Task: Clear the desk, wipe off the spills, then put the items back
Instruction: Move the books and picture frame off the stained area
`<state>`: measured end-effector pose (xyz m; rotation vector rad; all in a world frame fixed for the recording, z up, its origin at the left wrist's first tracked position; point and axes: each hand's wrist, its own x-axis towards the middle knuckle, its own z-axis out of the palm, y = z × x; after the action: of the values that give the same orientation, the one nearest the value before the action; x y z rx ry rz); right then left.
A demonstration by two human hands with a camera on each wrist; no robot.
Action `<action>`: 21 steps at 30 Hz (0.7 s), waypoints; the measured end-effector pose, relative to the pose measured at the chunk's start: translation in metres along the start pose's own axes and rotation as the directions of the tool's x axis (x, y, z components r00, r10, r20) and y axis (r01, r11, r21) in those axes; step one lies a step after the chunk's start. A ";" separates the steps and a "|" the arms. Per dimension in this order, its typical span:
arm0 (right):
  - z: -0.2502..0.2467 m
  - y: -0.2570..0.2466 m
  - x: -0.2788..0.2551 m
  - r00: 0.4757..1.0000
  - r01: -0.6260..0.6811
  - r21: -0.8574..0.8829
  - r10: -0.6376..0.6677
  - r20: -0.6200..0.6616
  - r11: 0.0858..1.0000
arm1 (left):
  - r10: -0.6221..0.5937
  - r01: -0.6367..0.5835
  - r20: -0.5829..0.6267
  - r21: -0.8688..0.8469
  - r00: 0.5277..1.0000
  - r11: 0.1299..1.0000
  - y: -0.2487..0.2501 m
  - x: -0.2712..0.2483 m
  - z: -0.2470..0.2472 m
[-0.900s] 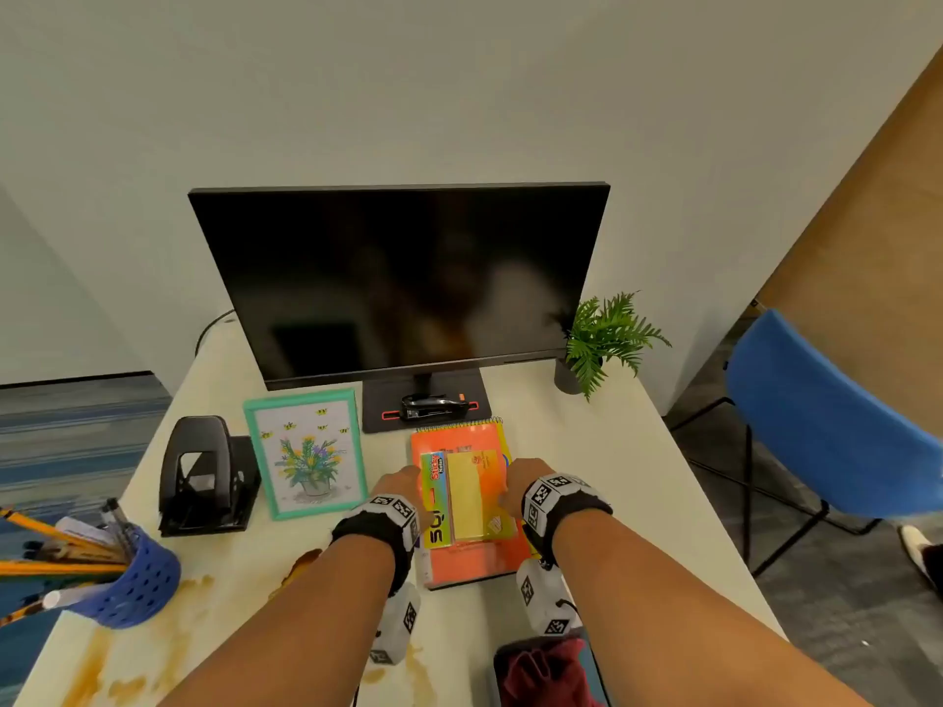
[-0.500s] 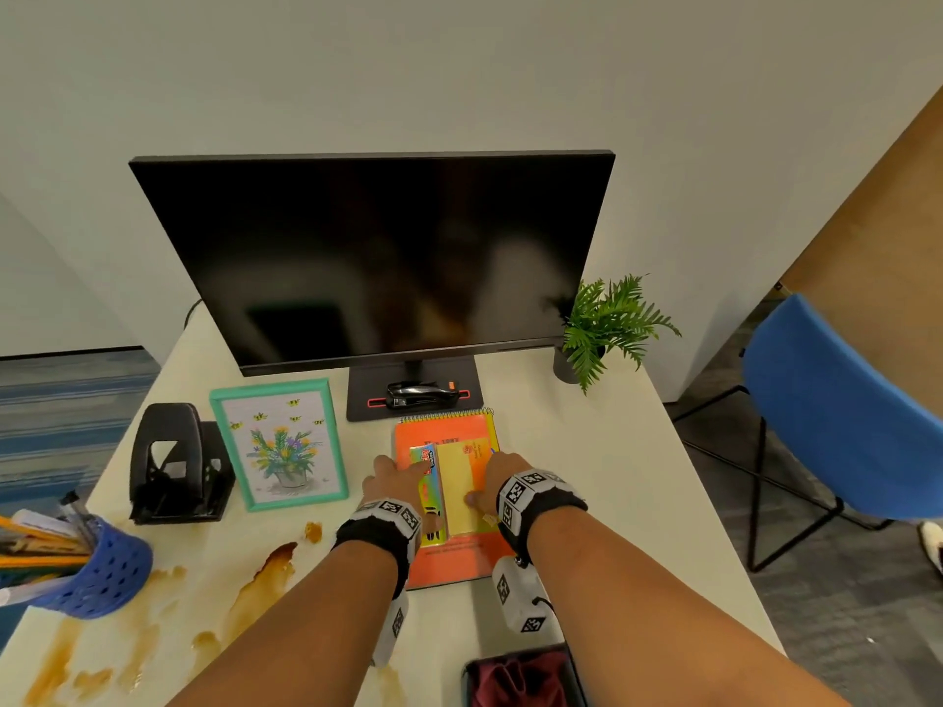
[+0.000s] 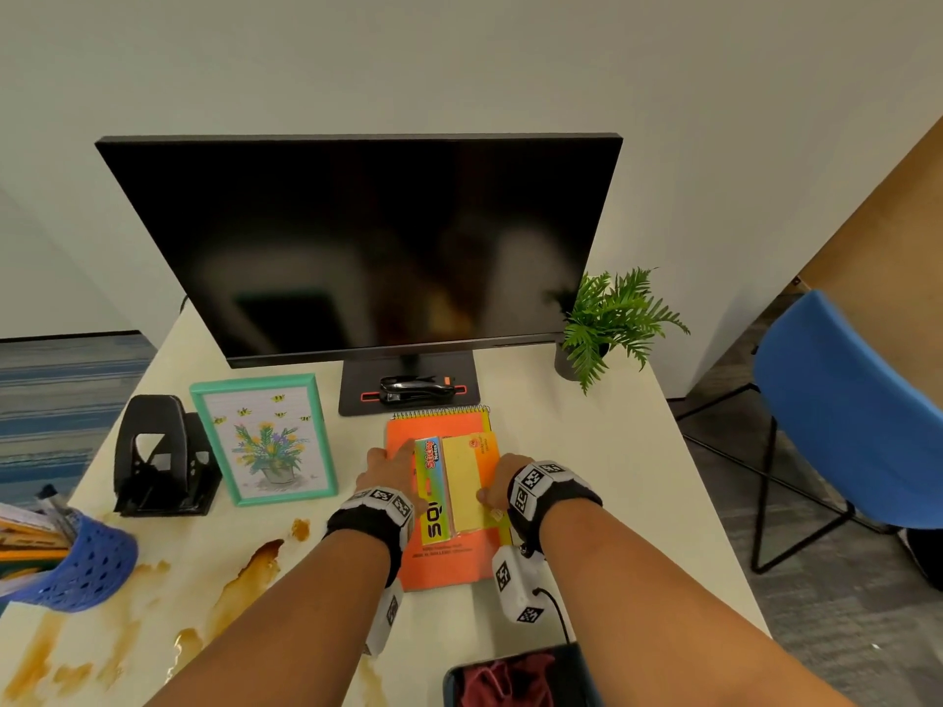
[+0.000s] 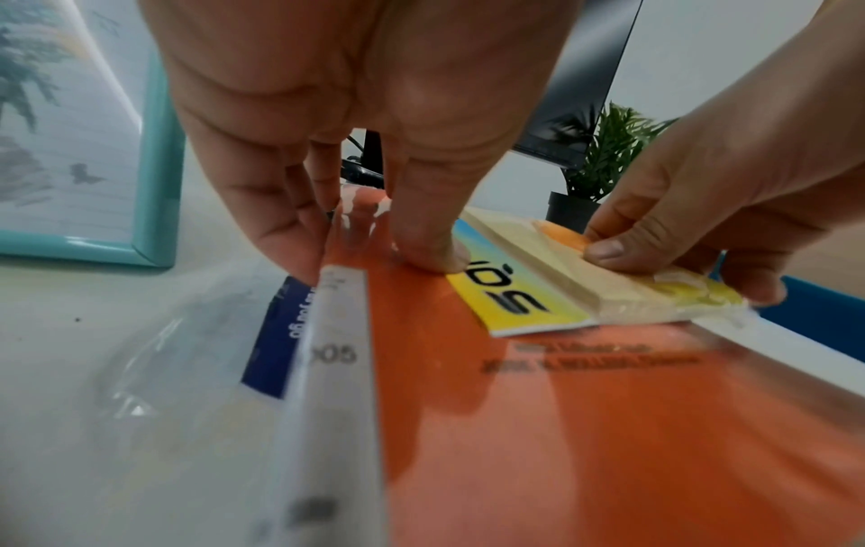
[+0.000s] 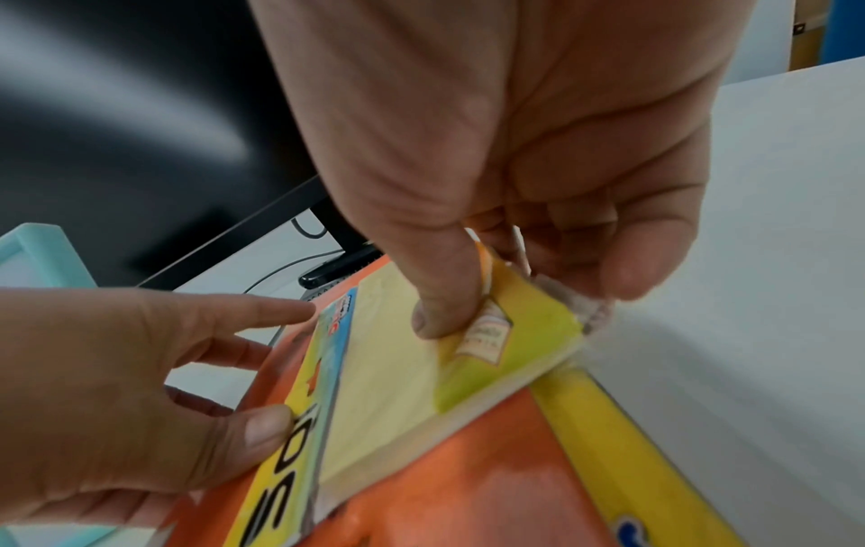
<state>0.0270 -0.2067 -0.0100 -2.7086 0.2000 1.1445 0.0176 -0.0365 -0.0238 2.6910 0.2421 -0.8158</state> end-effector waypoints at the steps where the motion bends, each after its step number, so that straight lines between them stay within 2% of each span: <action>1: 0.000 0.002 0.000 1.000 0.001 0.005 -0.001 -0.014 1.000 | 0.000 0.000 0.008 0.000 1.000 1.000 0.000 0.002 0.000; 5: 0.000 0.012 0.007 0.999 -0.008 -0.015 0.007 -0.046 1.000 | -0.013 0.012 0.020 0.015 1.000 1.000 0.004 0.006 -0.001; 8: -0.009 0.017 0.007 0.993 -0.054 0.135 0.067 -0.095 0.989 | -0.030 0.029 0.034 0.034 0.999 0.999 0.008 0.009 0.000; 14: -0.018 0.022 0.010 0.963 -0.128 0.313 0.193 -0.188 0.941 | -0.053 0.052 0.030 0.052 0.998 0.997 0.012 0.012 0.003; 21: -0.021 0.057 0.012 0.923 -0.236 0.397 0.333 -0.195 0.887 | -0.025 0.023 0.026 0.065 0.999 0.998 0.009 0.013 0.005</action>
<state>0.0388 -0.2677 -0.0118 -2.5256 0.7974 0.7139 0.0281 -0.0457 -0.0324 2.7397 0.2460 -0.8805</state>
